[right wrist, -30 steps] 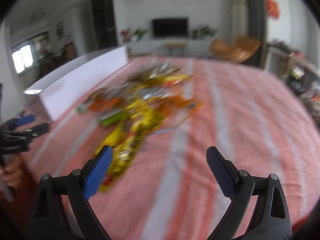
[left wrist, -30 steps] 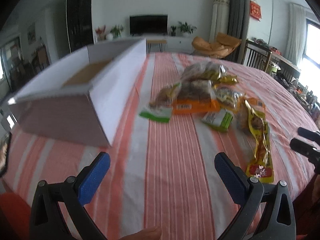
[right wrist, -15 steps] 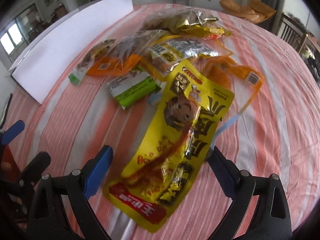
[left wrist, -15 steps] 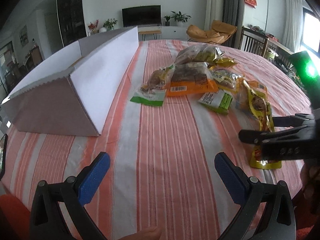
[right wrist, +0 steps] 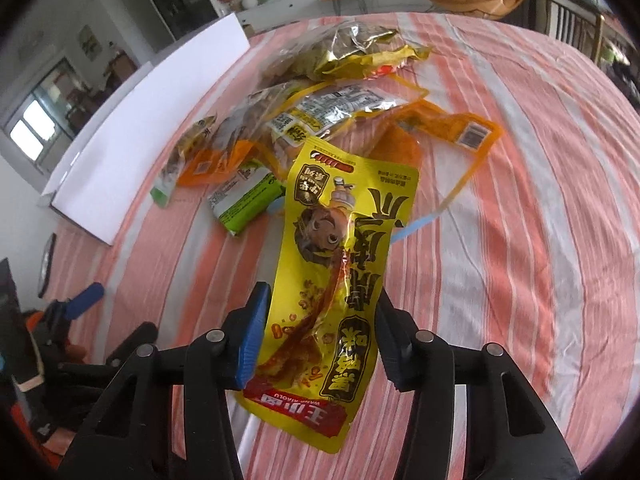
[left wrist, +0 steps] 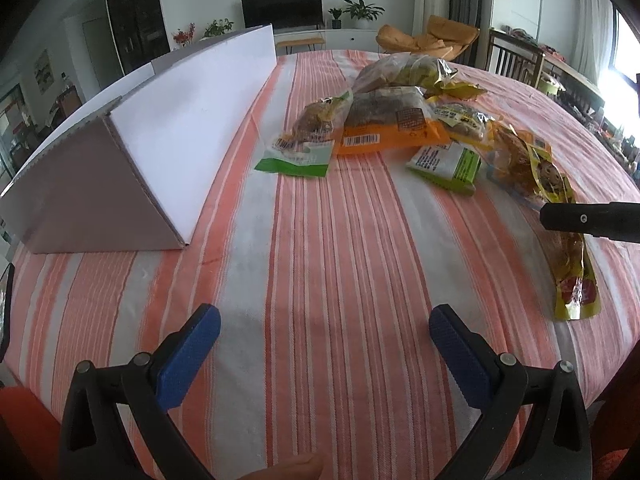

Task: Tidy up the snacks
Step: 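Reach the right tool to the yellow spicy-strip packet and close on it, then lift the yellow packet with the right tool while the left tool reaches toward the jerky bag, then close the left tool on the orange-labelled jerky bag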

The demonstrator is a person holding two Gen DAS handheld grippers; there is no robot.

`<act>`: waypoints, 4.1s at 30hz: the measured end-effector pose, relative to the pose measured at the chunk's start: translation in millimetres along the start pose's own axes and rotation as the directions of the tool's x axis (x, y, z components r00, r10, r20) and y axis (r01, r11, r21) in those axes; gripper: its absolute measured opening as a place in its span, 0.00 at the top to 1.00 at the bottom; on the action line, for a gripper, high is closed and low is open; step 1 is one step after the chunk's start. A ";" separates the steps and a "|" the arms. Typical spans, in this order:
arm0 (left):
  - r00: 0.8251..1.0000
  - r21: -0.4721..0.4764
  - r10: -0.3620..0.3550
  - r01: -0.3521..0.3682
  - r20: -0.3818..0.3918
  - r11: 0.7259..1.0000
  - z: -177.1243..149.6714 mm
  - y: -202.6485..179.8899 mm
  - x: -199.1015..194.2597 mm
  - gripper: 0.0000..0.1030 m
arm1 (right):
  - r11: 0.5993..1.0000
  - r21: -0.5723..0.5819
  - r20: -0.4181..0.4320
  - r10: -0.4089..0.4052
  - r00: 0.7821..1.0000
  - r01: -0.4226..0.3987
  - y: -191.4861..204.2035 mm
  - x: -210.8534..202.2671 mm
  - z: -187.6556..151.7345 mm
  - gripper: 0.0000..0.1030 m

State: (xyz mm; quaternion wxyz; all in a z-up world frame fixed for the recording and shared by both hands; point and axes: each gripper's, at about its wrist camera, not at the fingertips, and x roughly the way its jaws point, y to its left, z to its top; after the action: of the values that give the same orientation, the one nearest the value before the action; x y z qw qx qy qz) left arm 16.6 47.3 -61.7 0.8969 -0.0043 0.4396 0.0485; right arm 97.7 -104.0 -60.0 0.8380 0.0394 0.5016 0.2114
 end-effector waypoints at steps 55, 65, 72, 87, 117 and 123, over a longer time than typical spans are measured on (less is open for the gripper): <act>1.000 -0.033 -0.026 0.025 -0.015 0.999 2.0 4.8 4.7 0.00 | 0.872 0.287 0.170 0.360 0.917 -0.396 -57.6 -35.4 7.5 0.55; 1.000 -0.042 -0.020 0.020 -0.008 0.999 1.5 5.2 4.1 0.00 | 0.961 0.257 0.099 -0.129 0.987 0.100 -148.7 -45.1 50.8 0.53; 0.999 -0.051 -0.011 0.012 0.031 0.999 2.3 5.1 6.5 0.00 | 0.958 0.143 0.081 -0.262 0.962 0.249 -155.0 -21.6 38.4 0.42; 0.964 0.070 -0.264 0.265 -0.016 0.962 158.0 -7.6 14.0 0.00 | 0.968 0.139 0.227 -0.238 0.945 0.210 -146.1 -30.7 13.2 0.35; 0.960 -0.183 -0.275 0.263 -0.046 0.947 139.6 38.3 60.9 0.61 | 0.916 0.382 0.186 0.051 0.981 -0.120 -204.1 -46.1 17.8 0.33; 0.938 -0.193 -0.346 0.341 0.006 0.920 137.1 31.7 31.3 0.61 | 0.958 0.283 -0.003 -0.049 0.999 0.048 -181.6 -34.6 47.6 0.29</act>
State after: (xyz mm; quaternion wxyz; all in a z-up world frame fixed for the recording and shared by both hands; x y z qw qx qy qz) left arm 140.8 88.3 -1.1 0.8805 -0.1681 0.4381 -0.0675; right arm 181.6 -275.5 -58.5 0.8297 0.1470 0.5257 0.1170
